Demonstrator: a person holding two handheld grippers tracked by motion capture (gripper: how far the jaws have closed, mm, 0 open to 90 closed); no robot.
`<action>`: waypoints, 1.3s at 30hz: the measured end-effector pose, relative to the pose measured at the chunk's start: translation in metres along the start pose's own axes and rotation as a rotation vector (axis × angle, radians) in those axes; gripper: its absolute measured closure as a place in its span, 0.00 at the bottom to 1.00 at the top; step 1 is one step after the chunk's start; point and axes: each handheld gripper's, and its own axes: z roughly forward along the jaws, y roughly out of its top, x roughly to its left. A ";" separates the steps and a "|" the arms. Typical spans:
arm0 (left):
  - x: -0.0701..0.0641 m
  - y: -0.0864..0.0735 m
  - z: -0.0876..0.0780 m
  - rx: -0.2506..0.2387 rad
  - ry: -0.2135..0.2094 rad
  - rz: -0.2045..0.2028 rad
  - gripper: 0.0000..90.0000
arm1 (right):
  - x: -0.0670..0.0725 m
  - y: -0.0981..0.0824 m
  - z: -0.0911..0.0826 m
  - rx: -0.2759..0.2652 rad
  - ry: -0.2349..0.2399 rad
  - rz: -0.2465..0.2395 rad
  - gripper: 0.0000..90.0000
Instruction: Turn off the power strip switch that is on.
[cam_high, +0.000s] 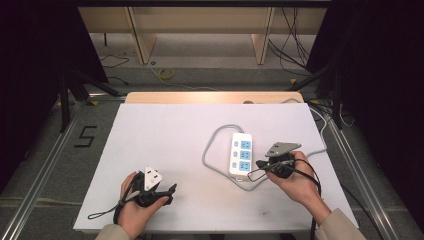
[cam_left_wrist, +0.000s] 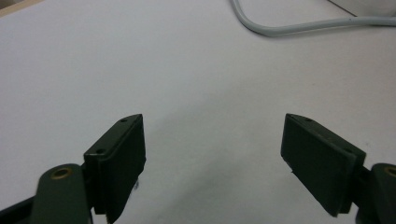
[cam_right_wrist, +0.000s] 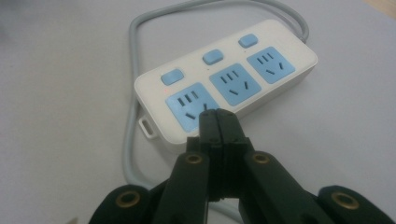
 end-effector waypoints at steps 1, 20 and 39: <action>0.000 0.000 0.000 -0.001 0.000 -0.001 0.24 | 0.000 0.001 0.000 0.001 0.002 -0.001 1.00; 0.000 0.000 0.000 -0.001 0.003 0.002 0.24 | 0.000 0.006 0.005 0.012 0.009 0.005 1.00; 0.000 0.000 0.000 -0.001 0.002 0.002 0.24 | -0.001 0.011 0.009 0.017 0.013 0.008 1.00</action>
